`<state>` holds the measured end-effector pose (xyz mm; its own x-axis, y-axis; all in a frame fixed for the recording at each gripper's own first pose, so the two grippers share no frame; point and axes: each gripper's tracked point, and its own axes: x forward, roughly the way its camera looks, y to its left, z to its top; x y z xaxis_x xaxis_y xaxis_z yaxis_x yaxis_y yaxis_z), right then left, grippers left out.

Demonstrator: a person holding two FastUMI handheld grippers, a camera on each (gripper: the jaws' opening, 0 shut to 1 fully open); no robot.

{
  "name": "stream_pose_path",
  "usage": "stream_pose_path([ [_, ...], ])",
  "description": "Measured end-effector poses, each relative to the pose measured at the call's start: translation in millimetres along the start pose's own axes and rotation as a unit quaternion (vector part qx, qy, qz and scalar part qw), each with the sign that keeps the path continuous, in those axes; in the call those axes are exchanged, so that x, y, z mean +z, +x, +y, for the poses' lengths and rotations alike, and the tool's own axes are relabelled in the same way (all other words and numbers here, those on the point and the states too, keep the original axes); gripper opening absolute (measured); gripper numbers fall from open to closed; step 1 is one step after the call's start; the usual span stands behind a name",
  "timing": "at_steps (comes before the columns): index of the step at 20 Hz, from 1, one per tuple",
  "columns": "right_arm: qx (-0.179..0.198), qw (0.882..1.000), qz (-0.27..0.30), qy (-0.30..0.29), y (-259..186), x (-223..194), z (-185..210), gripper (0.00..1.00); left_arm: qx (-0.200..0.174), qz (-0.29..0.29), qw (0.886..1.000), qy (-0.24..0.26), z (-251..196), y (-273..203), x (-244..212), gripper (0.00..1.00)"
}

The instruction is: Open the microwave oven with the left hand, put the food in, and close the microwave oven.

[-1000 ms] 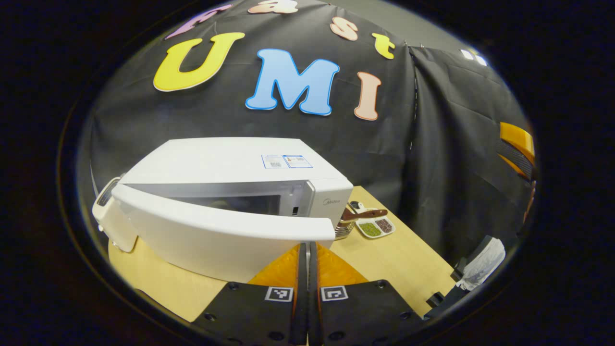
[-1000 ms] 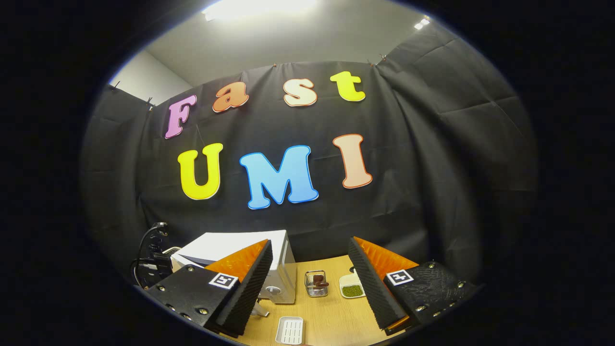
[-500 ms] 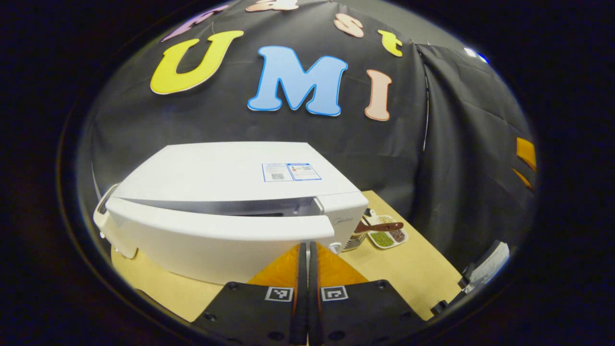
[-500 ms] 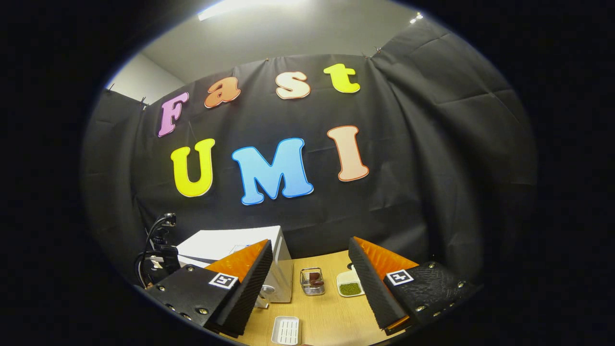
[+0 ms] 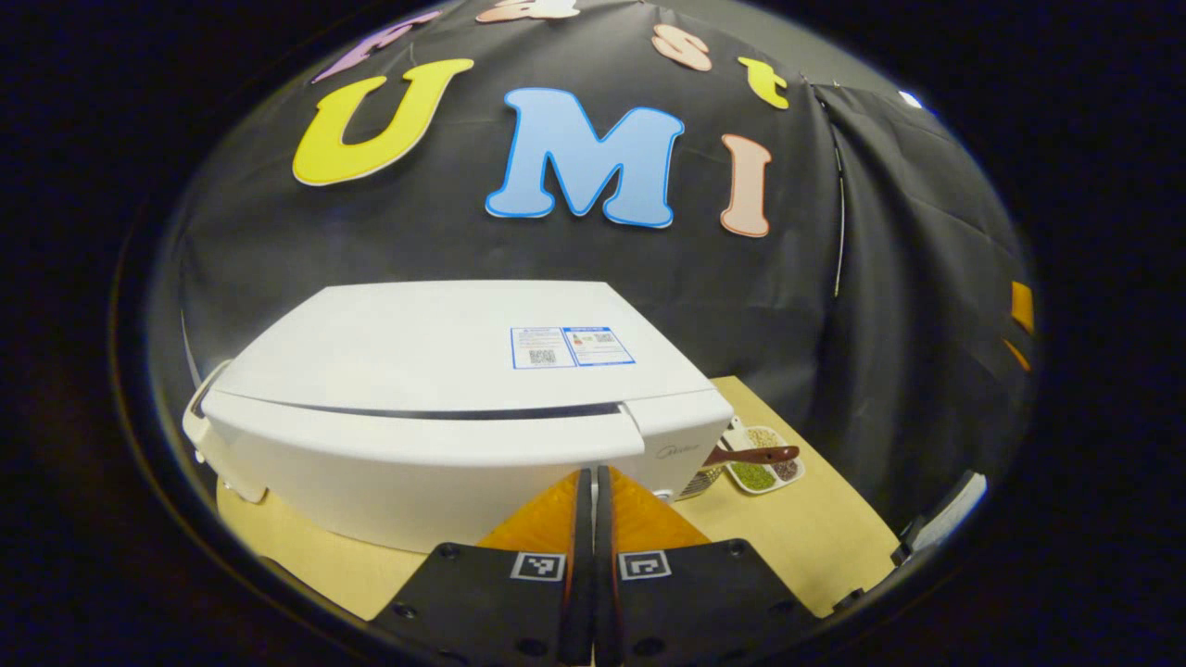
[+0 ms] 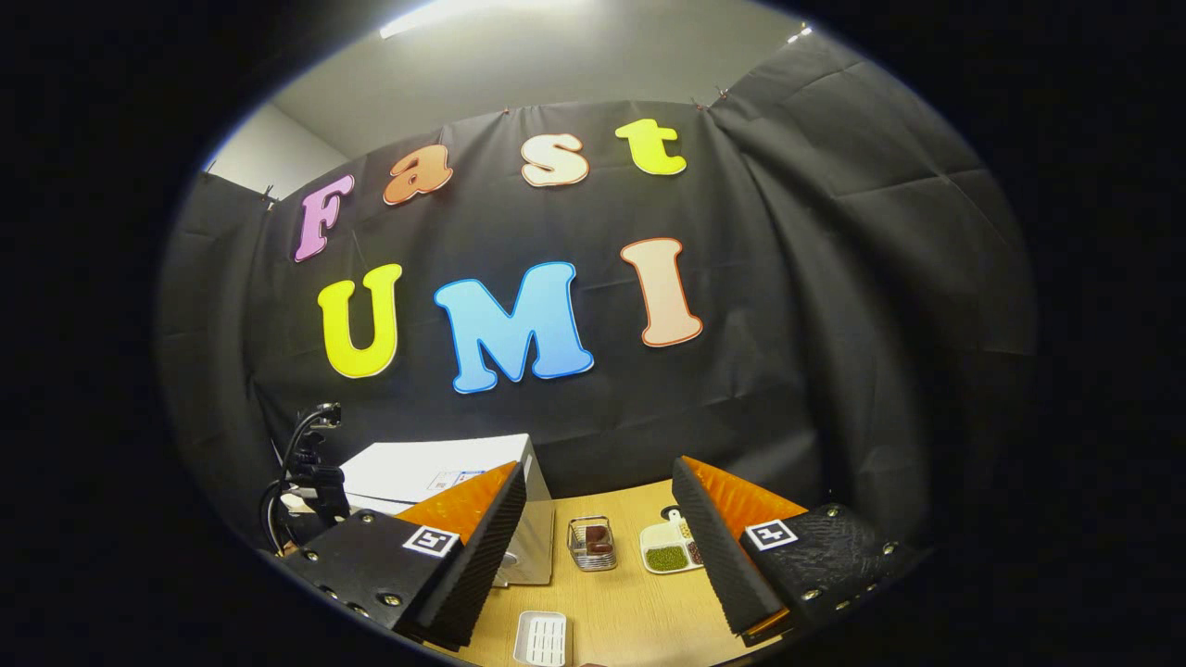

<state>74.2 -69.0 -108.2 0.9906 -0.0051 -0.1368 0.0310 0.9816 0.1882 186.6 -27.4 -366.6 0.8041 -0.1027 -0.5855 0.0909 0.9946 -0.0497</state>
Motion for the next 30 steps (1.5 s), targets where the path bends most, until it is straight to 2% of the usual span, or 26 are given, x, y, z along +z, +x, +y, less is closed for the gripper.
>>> stream_pose_path([
  [7,-0.014,1.000,-0.003,-0.003,-8.6,-6.5,-10.8,0.96,0.003,-0.011,1.000,-0.001,2.6,6.8,5.6,0.07],
  [8,-0.016,1.000,-0.005,-0.009,-9.0,-6.7,-12.0,0.96,0.000,0.003,1.000,-0.014,3.3,9.8,3.9,0.07],
  [13,-0.001,1.000,-0.006,-0.023,-14.1,-11.2,1.2,0.96,0.006,-0.005,1.000,-0.004,2.9,6.0,7.2,0.06],
  [16,0.009,1.000,-0.008,-0.028,-17.9,-8.1,11.2,0.96,0.009,-0.044,0.999,0.007,2.2,-17.8,36.8,0.07],
  [20,0.031,0.998,-0.023,-0.048,-19.0,10.6,31.7,0.96,0.015,-0.152,0.987,0.041,-1.7,-99.8,110.8,0.07],
  [21,0.040,0.998,-0.026,-0.048,-17.8,16.1,39.4,0.96,0.015,-0.175,0.983,0.044,-4.7,-132.2,124.4,0.19],
  [25,0.048,0.997,-0.040,-0.034,-14.3,47.3,58.2,0.96,0.063,-0.250,0.965,0.046,12.5,-233.8,181.3,0.95],
  [28,0.045,0.997,-0.051,-0.043,-21.3,68.2,74.2,0.96,0.089,-0.282,0.954,0.035,29.1,-296.1,207.8,0.94],
  [30,0.047,0.996,-0.055,-0.051,-30.9,79.7,87.4,0.96,0.097,-0.287,0.953,0.025,40.9,-316.6,210.4,0.94],
])
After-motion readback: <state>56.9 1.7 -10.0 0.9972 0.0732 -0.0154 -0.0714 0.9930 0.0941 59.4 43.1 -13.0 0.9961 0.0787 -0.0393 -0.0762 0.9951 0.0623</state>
